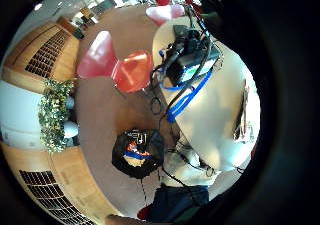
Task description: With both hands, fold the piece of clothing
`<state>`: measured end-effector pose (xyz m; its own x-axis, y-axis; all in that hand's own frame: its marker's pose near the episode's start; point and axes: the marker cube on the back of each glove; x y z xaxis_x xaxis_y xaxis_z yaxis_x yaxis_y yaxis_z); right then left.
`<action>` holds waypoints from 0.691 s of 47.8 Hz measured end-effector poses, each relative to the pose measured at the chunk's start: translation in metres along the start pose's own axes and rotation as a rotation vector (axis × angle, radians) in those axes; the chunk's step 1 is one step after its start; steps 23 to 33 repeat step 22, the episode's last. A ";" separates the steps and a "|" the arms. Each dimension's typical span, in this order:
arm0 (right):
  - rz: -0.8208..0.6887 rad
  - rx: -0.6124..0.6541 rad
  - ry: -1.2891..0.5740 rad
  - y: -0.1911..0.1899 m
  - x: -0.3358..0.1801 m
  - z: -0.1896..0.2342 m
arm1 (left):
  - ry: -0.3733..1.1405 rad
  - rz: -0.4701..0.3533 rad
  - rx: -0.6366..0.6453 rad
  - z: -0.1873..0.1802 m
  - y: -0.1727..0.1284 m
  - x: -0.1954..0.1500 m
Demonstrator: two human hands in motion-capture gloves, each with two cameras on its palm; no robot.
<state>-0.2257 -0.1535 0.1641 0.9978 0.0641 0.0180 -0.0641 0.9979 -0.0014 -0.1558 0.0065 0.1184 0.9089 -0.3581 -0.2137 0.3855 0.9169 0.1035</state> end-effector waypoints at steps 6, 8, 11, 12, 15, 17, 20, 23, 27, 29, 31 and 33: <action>-0.015 0.075 0.000 0.021 0.017 -0.042 | -0.023 -0.014 0.011 -0.011 0.001 -0.001; -0.006 0.092 0.000 0.028 0.027 -0.055 | -0.038 -0.011 0.011 -0.013 0.000 -0.001; 0.010 0.108 -0.009 0.038 0.040 -0.071 | -0.048 -0.005 0.016 -0.019 0.001 0.001; 0.015 0.112 -0.011 0.040 0.044 -0.074 | -0.047 -0.004 0.019 -0.022 0.003 0.003; 0.030 0.121 -0.014 0.045 0.056 -0.080 | -0.034 -0.004 0.026 -0.029 0.006 0.007; 0.037 0.112 -0.014 0.048 0.064 -0.082 | -0.017 -0.003 0.031 -0.031 0.006 0.008; 0.040 0.093 -0.016 0.052 0.075 -0.083 | 0.019 0.004 0.060 -0.037 0.007 0.011; 0.042 0.089 -0.018 0.054 0.079 -0.084 | 0.035 0.008 0.078 -0.041 0.007 0.013; 0.042 0.089 -0.018 0.054 0.079 -0.084 | 0.035 0.008 0.078 -0.041 0.007 0.013; 0.042 0.089 -0.018 0.054 0.079 -0.084 | 0.035 0.008 0.078 -0.041 0.007 0.013; 0.042 0.089 -0.018 0.054 0.079 -0.084 | 0.035 0.008 0.078 -0.041 0.007 0.013; 0.042 0.089 -0.018 0.054 0.079 -0.084 | 0.035 0.008 0.078 -0.041 0.007 0.013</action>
